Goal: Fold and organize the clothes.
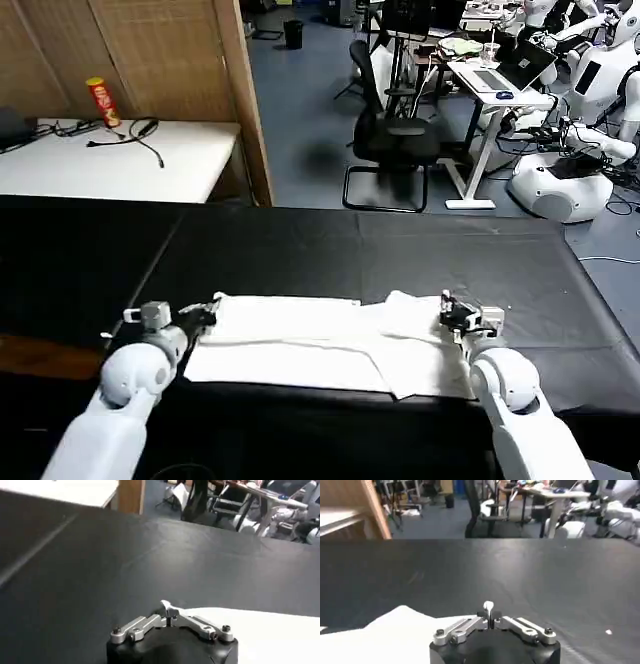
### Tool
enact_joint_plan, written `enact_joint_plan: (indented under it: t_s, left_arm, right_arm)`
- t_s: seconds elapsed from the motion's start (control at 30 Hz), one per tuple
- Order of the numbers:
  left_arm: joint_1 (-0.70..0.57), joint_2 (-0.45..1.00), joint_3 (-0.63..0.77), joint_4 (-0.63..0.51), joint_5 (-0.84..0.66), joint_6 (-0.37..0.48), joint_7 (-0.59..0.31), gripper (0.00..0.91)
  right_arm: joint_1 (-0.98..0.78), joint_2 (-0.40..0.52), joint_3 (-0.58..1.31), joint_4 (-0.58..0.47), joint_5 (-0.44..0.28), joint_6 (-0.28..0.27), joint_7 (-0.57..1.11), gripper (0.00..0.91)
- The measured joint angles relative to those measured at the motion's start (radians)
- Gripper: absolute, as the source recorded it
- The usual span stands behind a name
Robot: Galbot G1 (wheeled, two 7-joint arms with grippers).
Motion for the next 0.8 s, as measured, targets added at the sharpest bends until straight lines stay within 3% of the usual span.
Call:
enact_joint_plan:
  t_s: [0.03,0.5,0.8]
  left_arm:
    - [-0.003,-0.005,0.0,0.002,0.006,-0.001,0.0,0.878]
    - [0.054,0.028,-0.045,-0.072,0.044,-0.007,0.023,0.878]
    - [0.188,-0.01,-0.134,-0.164,0.081,-0.051,0.053,0.878]
  right_arm:
    - [-0.003,0.001,0.0,0.001,0.002,-0.003,-0.008,0.878]
    - [-0.111,-0.062,0.078,0.169,0.08,-0.017,-0.044,0.878]
    - [-0.195,-0.056,0.115,0.282,0.09,-0.004,-0.053,0.878]
